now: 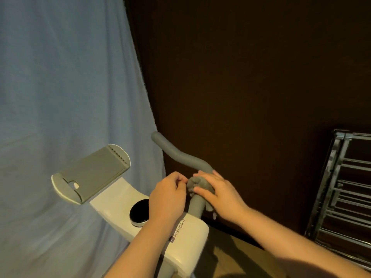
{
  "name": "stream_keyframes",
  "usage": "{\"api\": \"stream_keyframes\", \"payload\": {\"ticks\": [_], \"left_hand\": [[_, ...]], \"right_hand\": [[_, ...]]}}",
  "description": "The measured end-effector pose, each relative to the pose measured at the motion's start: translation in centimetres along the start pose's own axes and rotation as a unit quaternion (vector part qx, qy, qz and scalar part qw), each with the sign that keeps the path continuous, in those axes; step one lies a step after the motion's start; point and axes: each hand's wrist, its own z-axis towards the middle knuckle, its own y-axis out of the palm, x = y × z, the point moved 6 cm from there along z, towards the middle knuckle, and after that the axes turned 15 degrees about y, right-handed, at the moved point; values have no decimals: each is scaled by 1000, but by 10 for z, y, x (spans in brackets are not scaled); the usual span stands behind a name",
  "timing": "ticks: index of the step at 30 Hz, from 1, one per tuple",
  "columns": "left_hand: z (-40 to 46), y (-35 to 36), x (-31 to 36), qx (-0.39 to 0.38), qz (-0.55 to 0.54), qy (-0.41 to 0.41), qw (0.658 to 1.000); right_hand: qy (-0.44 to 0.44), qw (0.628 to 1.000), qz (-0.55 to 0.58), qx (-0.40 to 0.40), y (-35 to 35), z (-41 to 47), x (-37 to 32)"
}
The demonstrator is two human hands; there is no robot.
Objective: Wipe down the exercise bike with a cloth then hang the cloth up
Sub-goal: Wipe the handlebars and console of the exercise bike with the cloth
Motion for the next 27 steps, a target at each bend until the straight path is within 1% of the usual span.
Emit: {"api": "stream_keyframes", "payload": {"ticks": [1, 2, 4, 6, 7, 10, 13, 15, 17, 21, 24, 25, 27], "left_hand": [[1, 1, 0, -3, 5, -2, 1000], [1, 2, -1, -5, 6, -4, 1000], [-1, 2, -3, -2, 8, -4, 1000], [-2, 3, -3, -4, 9, -2, 1000], [-2, 4, -3, -4, 7, -1, 1000], [1, 5, -2, -11, 9, -2, 1000], [1, 6, -4, -6, -2, -3, 1000], [0, 6, -4, -6, -3, 0, 1000], [1, 6, -4, -10, -3, 1, 1000], [2, 7, -4, -13, -2, -4, 1000], [0, 5, -4, -9, 0, 4, 1000], [1, 6, -4, -12, 2, 6, 1000], [3, 8, -3, -16, 2, 6, 1000]], "right_hand": [[18, 1000, -8, 9, -7, 11, 6], [45, 998, 15, 30, -11, 17, 10], [85, 986, 115, 89, -5, 7, 10], [71, 974, 181, 118, 12, -16, 2], [72, 973, 185, 117, 14, -18, 1], [122, 966, 204, 104, -3, 20, 7], [174, 948, 230, 134, -2, 29, 6], [173, 949, 227, 136, 15, 12, 4], [169, 945, 248, 134, 16, 12, 4], [259, 901, 323, 128, 5, 40, 14], [255, 875, 385, 145, 25, 8, 15], [256, 860, 418, 141, 27, -2, 13], [289, 827, 462, 142, 21, 12, 21]]}}
